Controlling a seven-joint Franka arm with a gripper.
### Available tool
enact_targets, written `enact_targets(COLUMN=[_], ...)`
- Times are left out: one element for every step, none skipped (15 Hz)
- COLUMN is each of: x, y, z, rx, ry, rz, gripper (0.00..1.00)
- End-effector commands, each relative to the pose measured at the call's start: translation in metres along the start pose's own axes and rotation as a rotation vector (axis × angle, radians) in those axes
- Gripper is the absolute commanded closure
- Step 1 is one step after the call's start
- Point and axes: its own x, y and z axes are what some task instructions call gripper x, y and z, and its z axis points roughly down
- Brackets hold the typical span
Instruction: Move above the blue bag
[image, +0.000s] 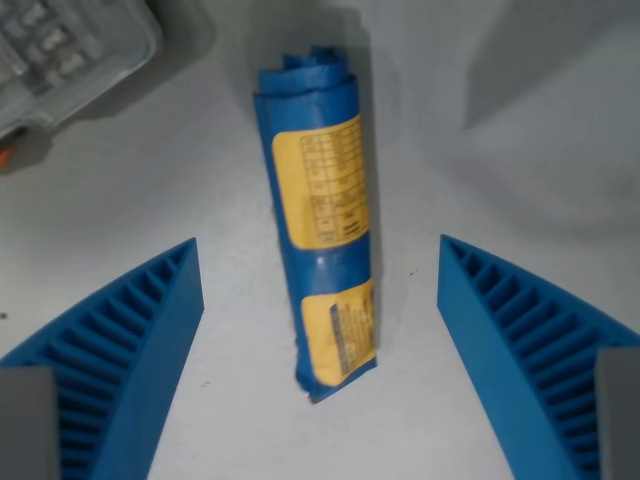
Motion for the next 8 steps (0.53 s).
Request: enact_targets(x=[0.0005, 0.0004, 0.0003, 0.0002, 0.0001, 0.0001, 0.0001, 0.0001], y=[0.0082, 0.0085, 0.0087, 0.0088, 0.0089, 0.009, 0.009, 0.009], z=[0.003, 0.0036, 0.0041, 0.0045, 0.0048, 0.0051, 0.0051, 0.0051], rx=[-0.022, -0.023, -0.023, -0.024, -0.024, -0.024, -0.024, -0.024], ry=[-0.015, -0.014, -0.013, -0.013, -0.013, -0.013, -0.013, -0.013], rz=[-0.06, -0.058, -0.053, -0.049, -0.046, -0.043, -0.043, -0.043], gripper=[0.0, 0.0, 0.0, 0.0, 0.0, 0.0, 0.0, 0.0])
